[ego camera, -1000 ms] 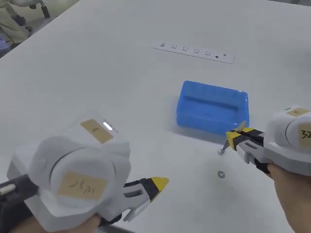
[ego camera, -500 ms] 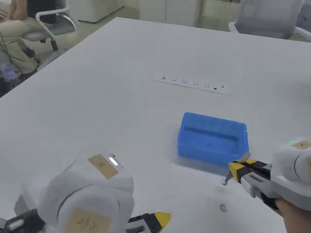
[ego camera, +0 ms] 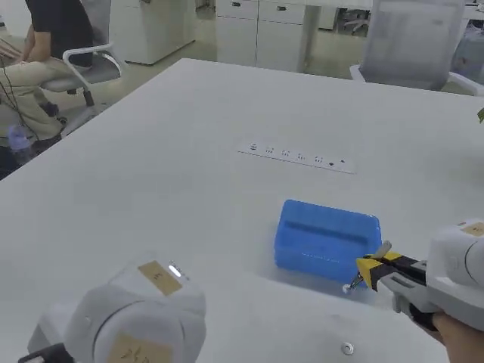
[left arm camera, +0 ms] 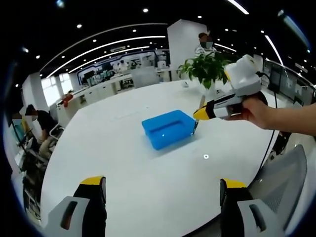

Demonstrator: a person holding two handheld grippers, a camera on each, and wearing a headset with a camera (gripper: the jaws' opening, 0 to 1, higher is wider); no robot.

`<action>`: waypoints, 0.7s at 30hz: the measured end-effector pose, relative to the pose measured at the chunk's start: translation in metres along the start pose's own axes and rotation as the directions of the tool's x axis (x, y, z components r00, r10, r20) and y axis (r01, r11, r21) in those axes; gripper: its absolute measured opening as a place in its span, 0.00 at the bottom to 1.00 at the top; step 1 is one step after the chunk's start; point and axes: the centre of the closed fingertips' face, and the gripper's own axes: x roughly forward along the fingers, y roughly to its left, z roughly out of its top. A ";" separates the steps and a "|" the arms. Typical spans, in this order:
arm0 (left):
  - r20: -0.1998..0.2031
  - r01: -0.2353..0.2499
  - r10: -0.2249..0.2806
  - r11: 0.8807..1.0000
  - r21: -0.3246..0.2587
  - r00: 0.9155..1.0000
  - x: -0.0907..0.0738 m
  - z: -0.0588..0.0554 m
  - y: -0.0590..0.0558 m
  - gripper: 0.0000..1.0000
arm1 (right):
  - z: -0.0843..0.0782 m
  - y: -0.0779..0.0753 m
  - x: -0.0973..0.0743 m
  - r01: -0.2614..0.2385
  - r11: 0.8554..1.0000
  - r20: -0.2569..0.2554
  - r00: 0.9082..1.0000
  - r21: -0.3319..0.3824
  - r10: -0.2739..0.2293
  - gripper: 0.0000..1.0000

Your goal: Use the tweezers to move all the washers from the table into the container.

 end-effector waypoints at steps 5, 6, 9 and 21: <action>0.007 0.009 -0.008 0.999 -0.041 1.000 -0.002 -0.001 -0.001 0.99 | 0.006 -0.001 0.000 -0.001 1.000 0.010 1.000 -0.010 0.001 0.01; 0.009 0.014 -0.013 0.999 -0.050 1.000 -0.002 -0.001 -0.001 0.99 | 0.007 0.000 0.000 -0.002 1.000 0.012 1.000 -0.011 0.003 0.01; 0.027 0.018 -0.016 0.997 -0.081 1.000 -0.005 0.002 -0.001 0.99 | 0.011 0.000 0.000 -0.001 1.000 0.019 1.000 -0.018 0.001 0.01; 0.031 0.000 0.002 0.997 -0.079 1.000 -0.008 0.000 0.001 0.99 | 0.041 -0.012 0.009 0.024 0.999 0.072 0.997 -0.047 -0.020 0.01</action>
